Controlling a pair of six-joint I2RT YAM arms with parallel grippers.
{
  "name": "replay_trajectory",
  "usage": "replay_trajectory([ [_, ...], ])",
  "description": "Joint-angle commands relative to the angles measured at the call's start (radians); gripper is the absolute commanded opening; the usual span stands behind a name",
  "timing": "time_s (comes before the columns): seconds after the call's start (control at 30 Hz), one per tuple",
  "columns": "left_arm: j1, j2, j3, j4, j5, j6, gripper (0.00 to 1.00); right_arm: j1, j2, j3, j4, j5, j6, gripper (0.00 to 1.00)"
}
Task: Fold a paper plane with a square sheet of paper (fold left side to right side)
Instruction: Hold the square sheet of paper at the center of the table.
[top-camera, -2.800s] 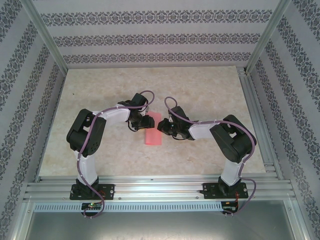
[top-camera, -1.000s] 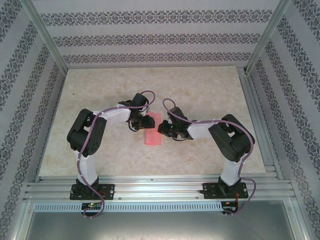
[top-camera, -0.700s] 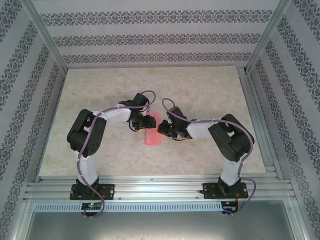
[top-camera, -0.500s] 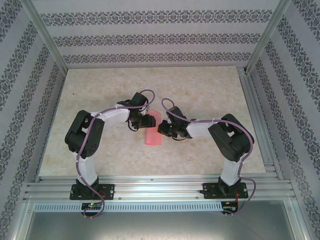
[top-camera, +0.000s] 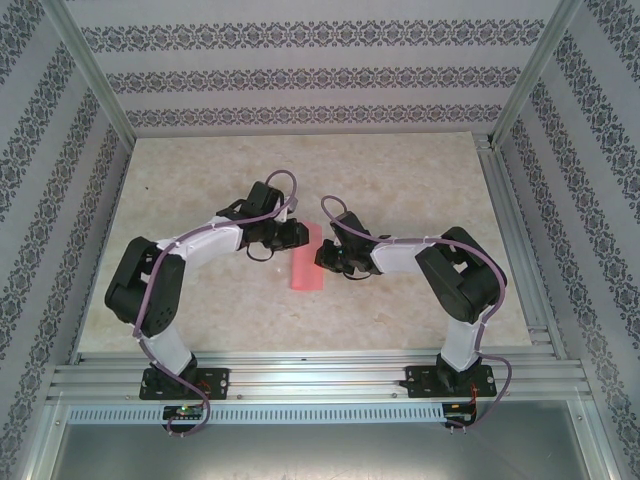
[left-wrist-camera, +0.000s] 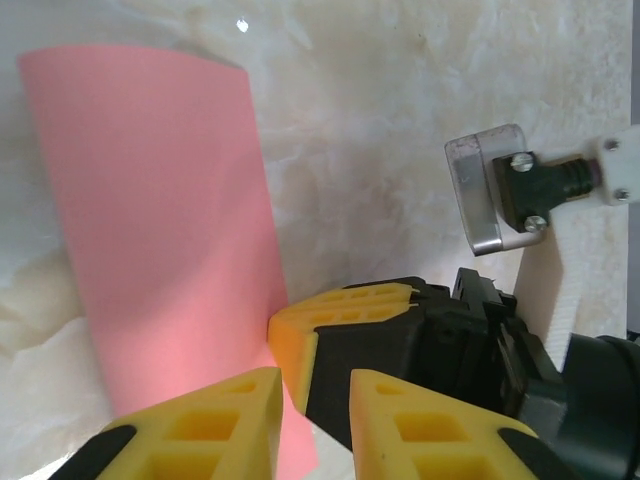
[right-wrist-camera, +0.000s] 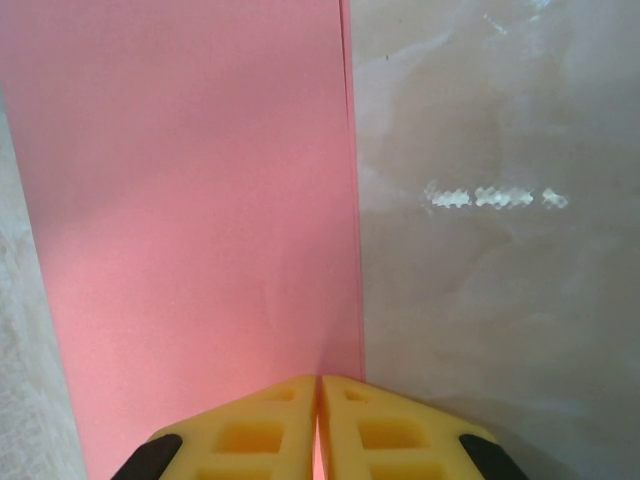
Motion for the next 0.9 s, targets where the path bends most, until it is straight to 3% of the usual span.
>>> replay_trajectory([
  [0.0, 0.001, 0.066, -0.011, 0.133, 0.09, -0.053, 0.24, 0.023, 0.075, -0.017, -0.113, 0.047, -0.024, 0.11],
  [0.17, -0.001, 0.118, -0.011, 0.141, 0.1, -0.048, 0.22, 0.028, 0.083, -0.009, -0.119, 0.046, -0.026, 0.11],
  [0.37, 0.002, 0.149, 0.018, -0.016, 0.036, 0.074, 0.23, 0.028, 0.089, -0.001, -0.134, 0.052, -0.031, 0.11],
  [0.87, 0.019, 0.225, 0.026, -0.021, 0.002, 0.109, 0.26, 0.029, 0.1, 0.018, -0.202, 0.079, -0.051, 0.11],
])
